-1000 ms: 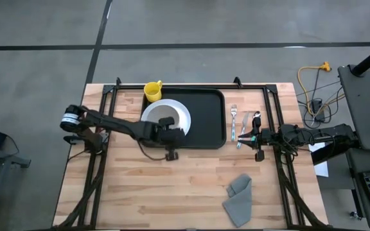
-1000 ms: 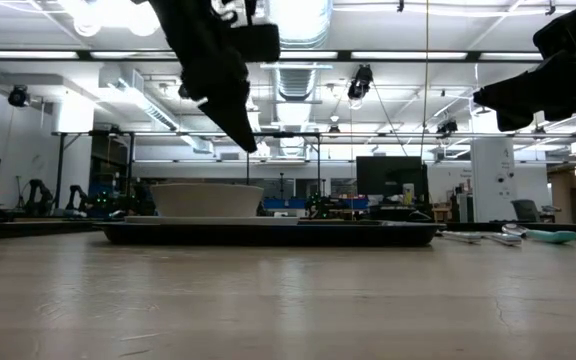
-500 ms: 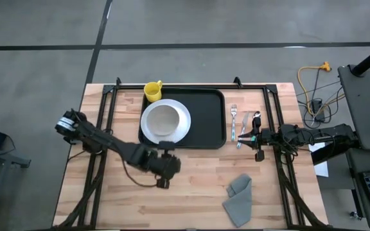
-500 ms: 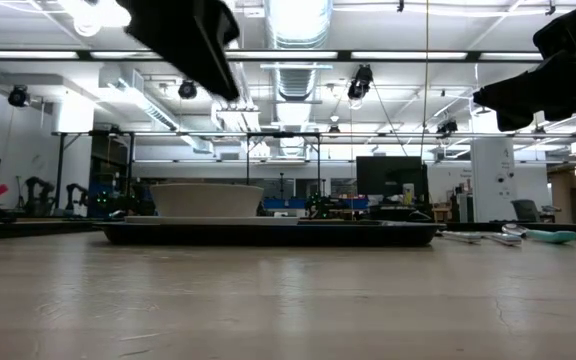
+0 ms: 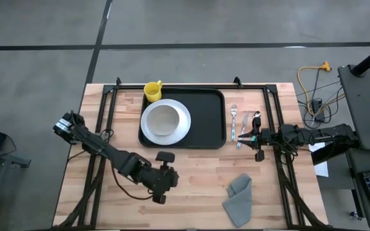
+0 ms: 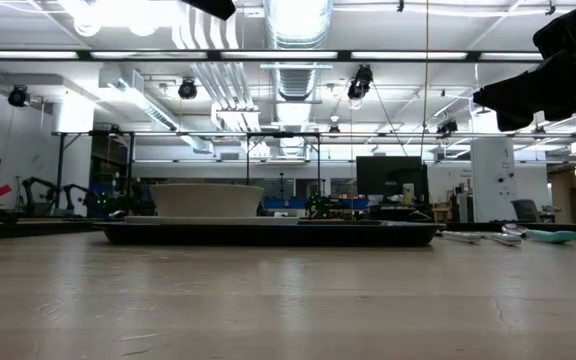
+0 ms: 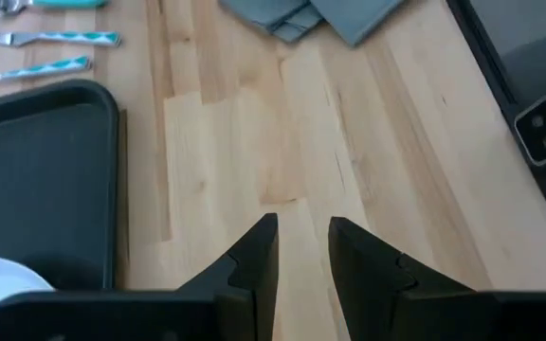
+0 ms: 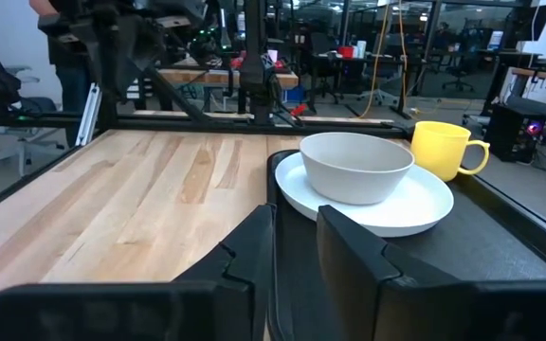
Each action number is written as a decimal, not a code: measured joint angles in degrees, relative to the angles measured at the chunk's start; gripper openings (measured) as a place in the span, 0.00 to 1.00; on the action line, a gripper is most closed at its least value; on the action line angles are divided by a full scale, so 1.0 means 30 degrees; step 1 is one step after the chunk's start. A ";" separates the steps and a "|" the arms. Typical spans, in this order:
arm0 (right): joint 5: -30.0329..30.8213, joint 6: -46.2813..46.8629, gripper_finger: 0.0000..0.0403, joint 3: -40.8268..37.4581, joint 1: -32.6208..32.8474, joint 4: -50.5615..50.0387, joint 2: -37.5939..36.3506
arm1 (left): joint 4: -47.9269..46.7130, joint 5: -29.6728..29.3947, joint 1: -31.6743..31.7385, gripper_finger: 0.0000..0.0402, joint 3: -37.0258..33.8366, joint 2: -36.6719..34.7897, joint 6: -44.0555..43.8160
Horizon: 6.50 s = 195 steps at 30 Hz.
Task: Set up tray
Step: Put the gray napkin to the right of the white plate on the black tray
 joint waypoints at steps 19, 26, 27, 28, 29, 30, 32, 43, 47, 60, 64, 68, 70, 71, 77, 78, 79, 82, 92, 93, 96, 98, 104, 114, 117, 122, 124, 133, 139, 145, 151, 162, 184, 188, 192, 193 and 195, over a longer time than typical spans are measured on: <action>0.0002 -0.0002 0.19 -0.0003 0.0004 -0.0002 0.0000 | 1.0910 -0.0075 -0.0391 0.19 -0.7330 -0.5278 -0.0183; -0.0001 0.0002 0.20 -0.0003 0.0004 0.0002 0.0000 | 2.0520 0.2131 -0.0517 0.19 -1.4144 -0.9542 -0.0171; 0.0001 0.0002 0.19 0.0000 0.0004 -0.0004 0.0000 | 2.2104 0.2920 -0.0522 0.19 -1.5218 -1.0064 -0.0172; 0.0002 0.0000 0.19 -0.0002 0.0004 0.0000 0.0005 | 2.3595 0.3704 -0.0517 0.19 -1.6312 -1.0597 -0.0168; 0.0002 0.0002 0.19 0.0000 0.0004 0.0002 0.0007 | 2.5103 0.4459 -0.0517 0.19 -1.7329 -1.1105 -0.0155; 0.0000 0.0000 0.18 -0.0005 0.0004 -0.0003 0.0007 | 2.6623 0.5075 -0.0517 0.19 -1.8308 -1.1625 -0.0148; -0.0003 0.0000 0.17 -0.0002 0.0004 0.0000 0.0007 | 2.9368 0.6079 -0.0517 0.19 -2.0157 -1.2694 -0.0143; 0.0002 0.0001 0.19 -0.0001 0.0004 0.0002 0.0007 | 3.3992 0.7077 -0.0517 0.19 -2.5377 -1.7191 -0.1032; 0.0002 -0.0005 0.20 -0.0003 0.0004 0.0002 0.0007 | 3.3814 0.8910 -0.0510 0.19 -2.5765 -1.8088 -0.0652; 0.0002 0.0002 0.17 -0.0004 0.0004 0.0002 0.0007 | 3.1401 1.0915 -0.0510 0.19 -2.5757 -2.1572 -0.0405; 0.0002 0.0002 0.19 -0.0007 0.0004 -0.0005 0.0007 | 2.7967 1.0922 -0.0503 0.19 -2.5702 -2.4474 -0.0405; 0.0002 -0.0004 0.20 -0.0007 -0.0001 0.0002 0.0007 | 2.3220 1.0922 -0.0495 0.19 -2.5319 -2.8227 -0.0207; 0.0002 0.0002 0.20 0.0000 0.0004 0.0002 0.0007 | 2.1368 1.0915 -0.0495 0.19 -2.5188 -3.0020 0.0127; 0.0002 0.0002 0.19 -0.0007 -0.0003 -0.0005 0.0007 | 2.0404 1.0912 -0.0495 0.19 -2.5201 -3.0840 0.0268; 0.0004 -0.0006 0.17 -0.0005 -0.0003 0.0023 -0.0002 | 1.8931 1.0226 -0.0466 0.19 -2.5355 -3.0839 0.1818; -0.0016 0.0002 0.17 -0.0001 0.0006 0.0002 0.0005 | 1.9020 0.9670 -0.0466 0.19 -2.5376 -3.0640 0.2011; 0.0004 -0.0007 0.17 -0.0004 -0.0010 0.0009 0.0007 | 1.8942 0.9220 -0.0466 0.19 -2.5519 -3.0446 0.2236; -0.0012 -0.0005 0.17 -0.0006 0.0004 -0.0011 0.0006 | 1.8743 0.9169 -0.0472 0.19 -2.5629 -3.0237 0.2725; -0.0005 0.0002 0.20 -0.0005 0.0000 -0.0005 0.0000 | 1.7548 0.9079 -0.0474 0.19 -2.5764 -2.9966 0.3529; -0.0005 0.0002 0.20 0.0000 0.0004 -0.0005 0.0000 | 1.7549 0.9079 -0.0474 0.19 -2.5764 -2.9965 0.3529; -0.0005 -0.0003 0.19 0.0000 0.0004 -0.0005 0.0000 | 1.7358 0.9082 -0.0474 0.19 -2.5764 -2.9928 0.3533; -0.0005 -0.0005 0.18 0.0000 -0.0003 -0.0005 0.0000 | 1.7125 0.9079 -0.0474 0.19 -2.5764 -2.9915 0.3529; -0.0005 -0.0002 0.17 0.0000 0.0004 -0.0005 -0.0006 | 1.6222 0.9079 -0.0474 0.19 -2.5764 -2.9908 0.3478; -0.0005 -0.0002 0.20 -0.0003 0.0001 -0.0002 -0.0007 | 1.4355 0.9079 -0.0474 0.19 -2.5757 -2.9825 0.3464; -0.0005 -0.0001 0.20 0.0000 0.0003 -0.0005 -0.0007 | 1.3978 0.9079 -0.0474 0.19 -2.5757 -2.9827 0.3516; -0.0005 0.0002 0.18 -0.0003 0.0004 -0.0005 -0.0007 | 1.3584 0.9079 -0.0474 0.19 -2.5757 -2.9827 0.3704; -0.0005 -0.0005 0.17 0.0000 0.0004 -0.0005 -0.0007 | 1.3435 0.9079 -0.0474 0.19 -2.5764 -2.9827 0.3704; -0.0005 0.0002 0.19 0.0000 0.0004 0.0000 -0.0007 | 1.3293 0.9079 -0.0474 0.19 -2.5757 -2.9823 0.3726; -0.0005 0.0038 0.20 0.0000 0.0004 0.0089 -0.0007 | 1.3293 0.9079 -0.0474 0.19 -2.5757 -2.9827 0.3733; -0.0005 0.2800 0.18 -0.0007 -0.0003 0.1198 -0.0007 | 1.3296 0.9079 -0.0474 0.19 -2.5757 -2.9825 0.3736; -0.0005 0.5014 0.17 0.0000 -0.0003 0.4711 0.0000 | 1.3300 0.9079 -0.0474 0.19 -2.5757 -2.9826 0.3733; -0.3875 0.6882 0.17 -0.0007 0.0004 0.6625 0.0007 | 1.3300 0.9079 -0.0474 0.19 -2.5757 -2.9820 0.3733; -0.8841 0.4765 0.17 0.7072 0.2101 -0.0015 0.5646 | 1.3301 0.9079 -0.0474 0.19 -2.5757 -2.9820 0.3733; -0.7171 0.3952 0.17 0.9707 0.2095 -0.4994 0.7660 | 1.3308 0.9072 -0.0474 0.19 -2.5757 -2.9826 0.3733; -0.6997 0.3929 0.17 1.1636 0.2095 -0.8310 0.9441 | 1.3308 0.9072 -0.0474 0.19 -2.5757 -2.9825 0.3733; -0.6999 0.3944 0.17 1.1993 0.2095 -0.8989 0.9826 | 1.3308 0.9072 -0.0474 0.19 -2.5757 -2.9820 0.3733; -0.6996 0.3933 0.17 1.2590 0.2124 -1.0275 1.0492 | 1.3302 0.9079 -0.0474 0.19 -2.5757 -2.9820 0.3733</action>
